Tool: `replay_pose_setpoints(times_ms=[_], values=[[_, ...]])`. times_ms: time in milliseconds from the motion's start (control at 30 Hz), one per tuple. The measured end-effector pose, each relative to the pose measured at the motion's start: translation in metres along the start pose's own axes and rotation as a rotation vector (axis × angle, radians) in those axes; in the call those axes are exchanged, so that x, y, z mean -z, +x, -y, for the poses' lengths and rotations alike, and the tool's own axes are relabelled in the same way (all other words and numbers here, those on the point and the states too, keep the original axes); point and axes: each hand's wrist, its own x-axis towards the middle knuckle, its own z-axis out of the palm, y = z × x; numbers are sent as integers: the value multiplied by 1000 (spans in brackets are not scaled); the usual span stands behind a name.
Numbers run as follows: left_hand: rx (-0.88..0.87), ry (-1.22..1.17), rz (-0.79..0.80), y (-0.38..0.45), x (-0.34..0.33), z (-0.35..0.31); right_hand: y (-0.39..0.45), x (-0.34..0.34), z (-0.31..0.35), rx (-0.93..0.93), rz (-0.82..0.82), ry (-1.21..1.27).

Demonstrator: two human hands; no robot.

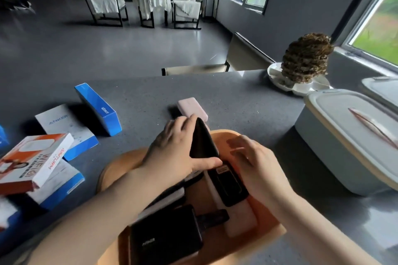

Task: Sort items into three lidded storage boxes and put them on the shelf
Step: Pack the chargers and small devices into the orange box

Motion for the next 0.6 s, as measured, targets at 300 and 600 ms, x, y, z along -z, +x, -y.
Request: replay_pose_setpoints(times_ms=[300, 600], values=[[-250, 370, 144, 7, -57, -45, -16, 18, -11, -143, -285, 236], [-212, 311, 250, 5, -53, -43, -15, 22, -10, -180, -101, 197]])
